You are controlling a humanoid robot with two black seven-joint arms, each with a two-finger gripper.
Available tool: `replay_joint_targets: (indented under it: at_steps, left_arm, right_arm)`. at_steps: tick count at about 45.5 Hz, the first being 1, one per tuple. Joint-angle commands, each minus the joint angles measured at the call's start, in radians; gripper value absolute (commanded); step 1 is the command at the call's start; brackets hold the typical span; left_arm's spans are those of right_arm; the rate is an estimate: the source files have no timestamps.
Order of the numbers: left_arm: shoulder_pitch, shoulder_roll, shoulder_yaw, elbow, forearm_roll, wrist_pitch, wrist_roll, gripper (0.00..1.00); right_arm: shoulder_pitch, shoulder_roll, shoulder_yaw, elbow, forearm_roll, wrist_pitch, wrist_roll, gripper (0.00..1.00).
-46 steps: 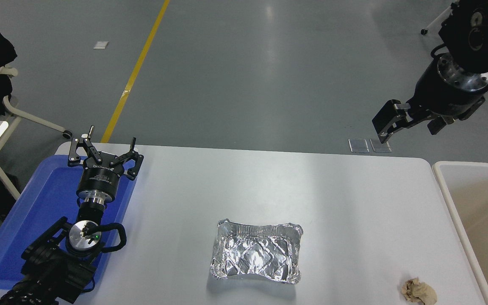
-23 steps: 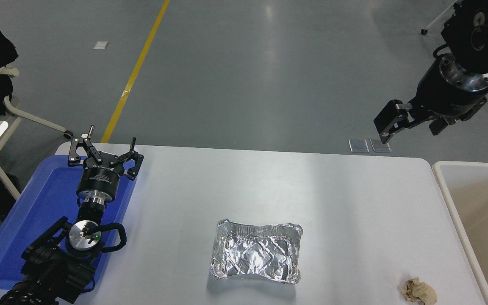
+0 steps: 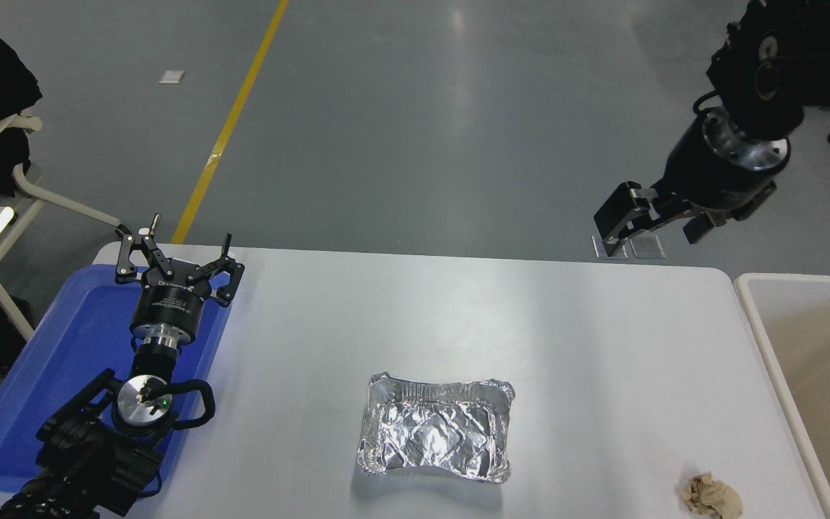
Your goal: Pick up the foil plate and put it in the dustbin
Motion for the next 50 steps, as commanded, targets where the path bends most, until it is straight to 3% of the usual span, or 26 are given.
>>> replay_joint_targets:
  at_steps: [1, 10, 17, 26, 29, 50]
  left_arm:
    - [0.000, 0.000, 0.000, 0.000, 0.000, 0.000, 0.000, 1.00]
    - [-0.002, 0.000, 0.000, 0.000, 0.000, 0.000, 0.001, 1.00]
    - [-0.002, 0.000, 0.000, 0.000, 0.000, 0.000, 0.001, 1.00]
    - [-0.002, 0.000, 0.000, 0.000, 0.000, 0.000, 0.001, 1.00]
    - [-0.002, 0.000, 0.000, 0.000, 0.000, 0.000, 0.001, 1.00]
    - [-0.002, -0.002, 0.000, 0.000, 0.000, 0.000, 0.000, 1.00]
  right_arm:
    - [-0.087, 0.045, 0.120, -0.011, 0.033, 0.000, -0.001, 1.00]
    - [-0.197, 0.097, 0.132, -0.048, 0.034, 0.000, -0.001, 0.95]
    - [-0.289, 0.111, 0.138, -0.047, 0.040, -0.188, -0.001, 0.87]
    - [-0.389, 0.105, 0.143, -0.050, 0.103, -0.330, -0.003, 0.86]
    - [-0.417, 0.105, 0.135, -0.050, 0.138, -0.357, -0.004, 0.79]
    - [-0.654, 0.119, 0.144, -0.051, 0.164, -0.500, -0.004, 0.76]
